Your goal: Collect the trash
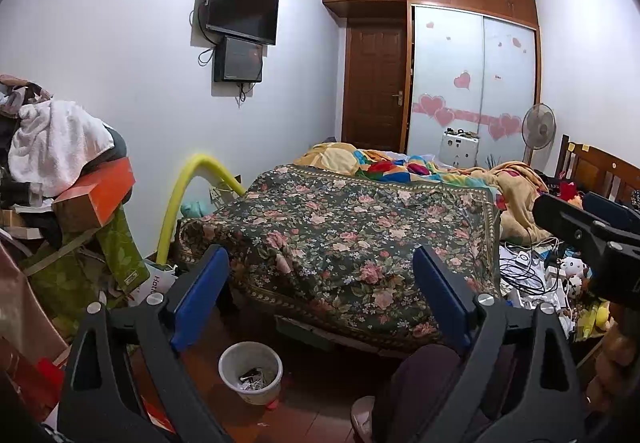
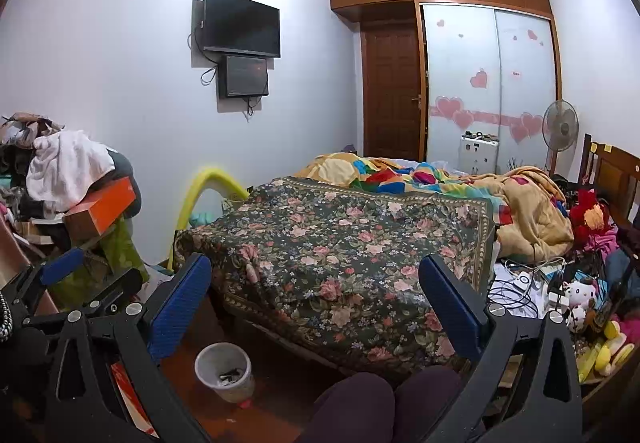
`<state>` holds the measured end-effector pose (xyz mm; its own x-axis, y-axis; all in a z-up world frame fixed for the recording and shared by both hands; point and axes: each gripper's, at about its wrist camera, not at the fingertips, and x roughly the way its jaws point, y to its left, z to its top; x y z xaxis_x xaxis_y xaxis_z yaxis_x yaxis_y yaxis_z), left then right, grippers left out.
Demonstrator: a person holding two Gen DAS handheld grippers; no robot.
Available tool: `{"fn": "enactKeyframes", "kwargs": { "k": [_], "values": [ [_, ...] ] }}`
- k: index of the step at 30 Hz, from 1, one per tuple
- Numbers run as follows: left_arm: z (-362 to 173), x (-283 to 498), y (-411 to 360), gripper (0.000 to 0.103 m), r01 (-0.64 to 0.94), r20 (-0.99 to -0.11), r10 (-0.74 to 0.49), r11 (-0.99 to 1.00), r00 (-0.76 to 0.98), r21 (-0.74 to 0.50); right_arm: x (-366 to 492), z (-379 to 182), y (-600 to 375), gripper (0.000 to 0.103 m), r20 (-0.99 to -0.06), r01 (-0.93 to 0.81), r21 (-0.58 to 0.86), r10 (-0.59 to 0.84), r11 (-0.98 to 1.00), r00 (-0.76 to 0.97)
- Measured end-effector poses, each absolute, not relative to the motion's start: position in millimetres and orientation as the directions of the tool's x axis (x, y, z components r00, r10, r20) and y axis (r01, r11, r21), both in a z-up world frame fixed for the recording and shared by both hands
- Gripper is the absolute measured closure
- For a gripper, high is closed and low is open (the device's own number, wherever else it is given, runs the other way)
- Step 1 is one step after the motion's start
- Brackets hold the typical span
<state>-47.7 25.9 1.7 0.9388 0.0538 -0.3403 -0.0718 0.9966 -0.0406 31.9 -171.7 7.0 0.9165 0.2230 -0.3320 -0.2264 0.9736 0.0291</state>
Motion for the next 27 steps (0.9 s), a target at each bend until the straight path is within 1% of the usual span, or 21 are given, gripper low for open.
{"fn": "enactKeyframes", "kwargs": {
  "k": [11, 18, 27],
  "values": [
    [1.5, -48.6, 24.1, 0.003, -0.074, -0.336, 0.056, 0.996, 0.940, -0.041, 31.8, 7.2, -173.0, 0.000, -0.336, -0.227, 0.034, 0.225, 0.973, 0.914],
    [1.8, -49.1, 23.3, 0.002, -0.076, -0.330, 0.066, 0.997, 0.942, -0.017, 30.9, 7.5, -171.1, 0.000, -0.336, -0.227, 0.033, 0.225, 0.973, 0.914],
    [-0.3, -49.3, 25.4, 0.002, -0.076, -0.333, 0.061, 0.997, 0.941, -0.030, 30.6, 7.0, -169.8, 0.000, -0.340, -0.230, 0.033, 0.227, 0.973, 0.913]
  ]
}}
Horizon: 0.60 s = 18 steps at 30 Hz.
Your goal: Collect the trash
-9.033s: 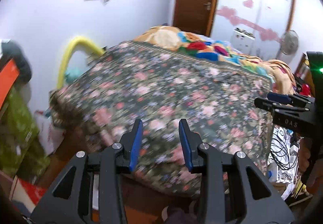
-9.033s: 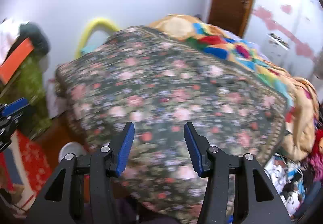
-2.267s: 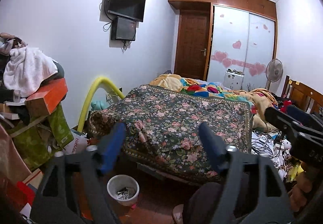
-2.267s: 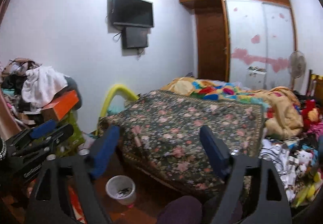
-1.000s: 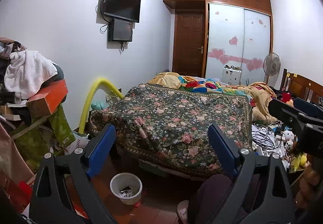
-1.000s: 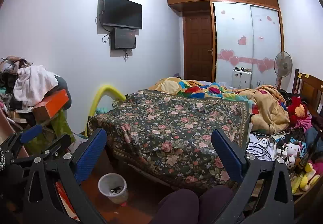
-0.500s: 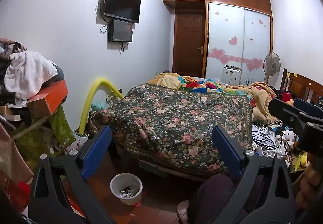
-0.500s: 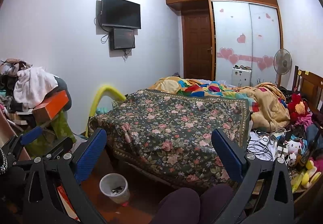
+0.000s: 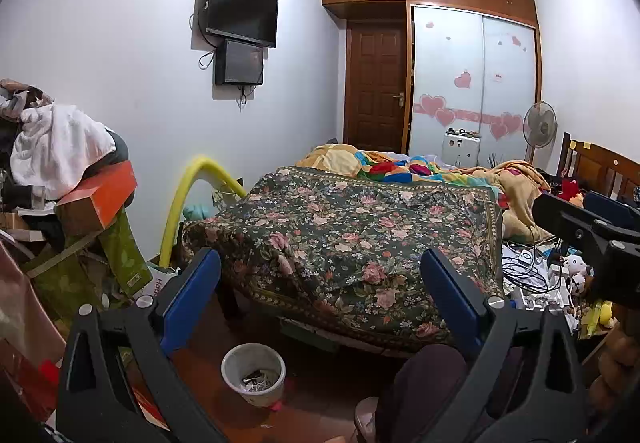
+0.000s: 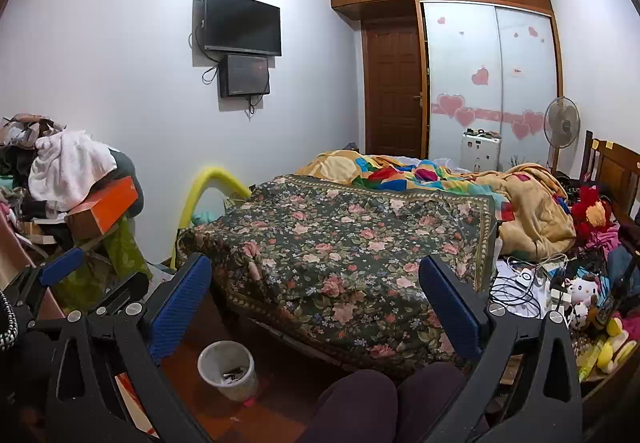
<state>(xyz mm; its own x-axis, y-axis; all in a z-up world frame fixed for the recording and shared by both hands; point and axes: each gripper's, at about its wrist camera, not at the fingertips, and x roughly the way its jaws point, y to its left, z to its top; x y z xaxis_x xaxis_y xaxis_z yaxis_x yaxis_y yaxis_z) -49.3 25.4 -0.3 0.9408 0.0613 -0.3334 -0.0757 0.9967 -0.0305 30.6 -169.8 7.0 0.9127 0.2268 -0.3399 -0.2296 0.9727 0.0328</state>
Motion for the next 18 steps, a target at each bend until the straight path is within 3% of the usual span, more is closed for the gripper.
{"fn": "enactKeyframes", "kwargs": {
  "k": [18],
  "values": [
    [0.4, -54.3, 29.1, 0.002, -0.057, -0.318, 0.037, 0.997, 0.947, -0.051, 29.8, 6.9, -169.9, 0.000, -0.339, -0.228, 0.034, 0.226, 0.973, 0.913]
  ]
}}
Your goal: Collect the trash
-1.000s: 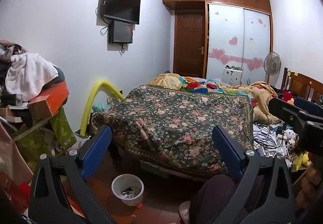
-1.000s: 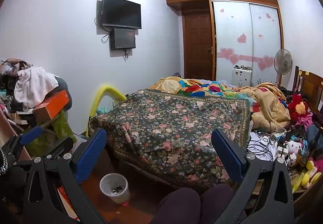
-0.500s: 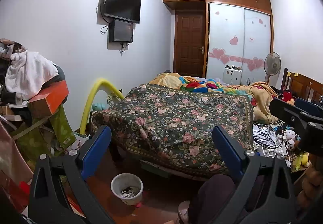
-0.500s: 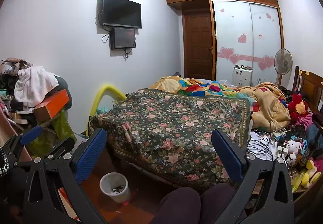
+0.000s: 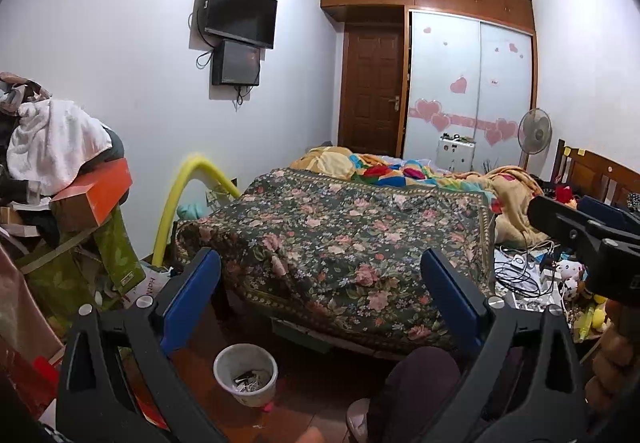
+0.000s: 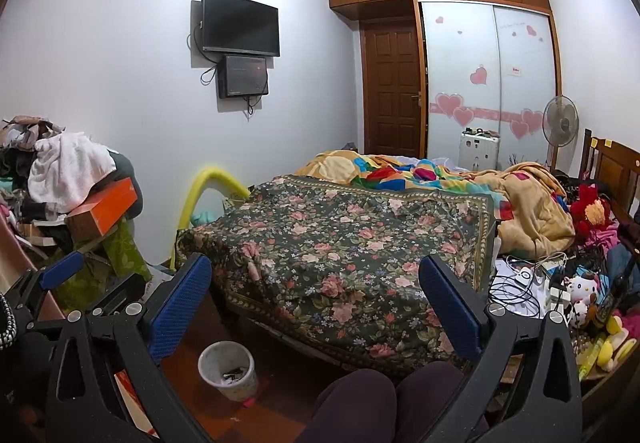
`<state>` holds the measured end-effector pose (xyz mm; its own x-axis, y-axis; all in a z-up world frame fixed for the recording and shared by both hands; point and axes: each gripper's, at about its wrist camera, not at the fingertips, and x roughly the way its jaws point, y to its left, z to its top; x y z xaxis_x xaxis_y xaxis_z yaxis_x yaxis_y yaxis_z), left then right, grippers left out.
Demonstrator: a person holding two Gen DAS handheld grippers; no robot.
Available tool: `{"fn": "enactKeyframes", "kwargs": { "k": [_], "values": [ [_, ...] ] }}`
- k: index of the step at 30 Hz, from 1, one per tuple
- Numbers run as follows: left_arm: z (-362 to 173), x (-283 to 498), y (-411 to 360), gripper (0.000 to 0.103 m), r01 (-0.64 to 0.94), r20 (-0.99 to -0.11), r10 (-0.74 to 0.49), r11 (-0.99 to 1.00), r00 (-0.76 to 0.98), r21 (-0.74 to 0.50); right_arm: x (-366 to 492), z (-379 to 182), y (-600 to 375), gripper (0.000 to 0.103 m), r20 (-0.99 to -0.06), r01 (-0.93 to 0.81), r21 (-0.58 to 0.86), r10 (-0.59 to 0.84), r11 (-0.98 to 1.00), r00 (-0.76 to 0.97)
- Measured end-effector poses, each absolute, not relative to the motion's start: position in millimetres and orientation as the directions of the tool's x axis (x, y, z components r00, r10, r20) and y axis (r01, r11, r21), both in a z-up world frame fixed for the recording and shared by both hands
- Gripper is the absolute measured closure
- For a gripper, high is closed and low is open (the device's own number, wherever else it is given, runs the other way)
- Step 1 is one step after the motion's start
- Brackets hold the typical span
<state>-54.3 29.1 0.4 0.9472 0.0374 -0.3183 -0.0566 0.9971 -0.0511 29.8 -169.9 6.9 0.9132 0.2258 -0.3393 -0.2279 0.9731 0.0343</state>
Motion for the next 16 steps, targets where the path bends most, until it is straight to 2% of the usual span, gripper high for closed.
{"fn": "enactKeyframes", "kwargs": {
  "k": [16],
  "values": [
    [-2.0, -53.2, 25.6, 0.002, -0.072, -0.331, 0.052, 0.996, 0.942, -0.049, 26.5, 7.1, -163.7, 0.000, -0.347, -0.213, 0.052, 0.217, 0.976, 0.913]
  ]
}}
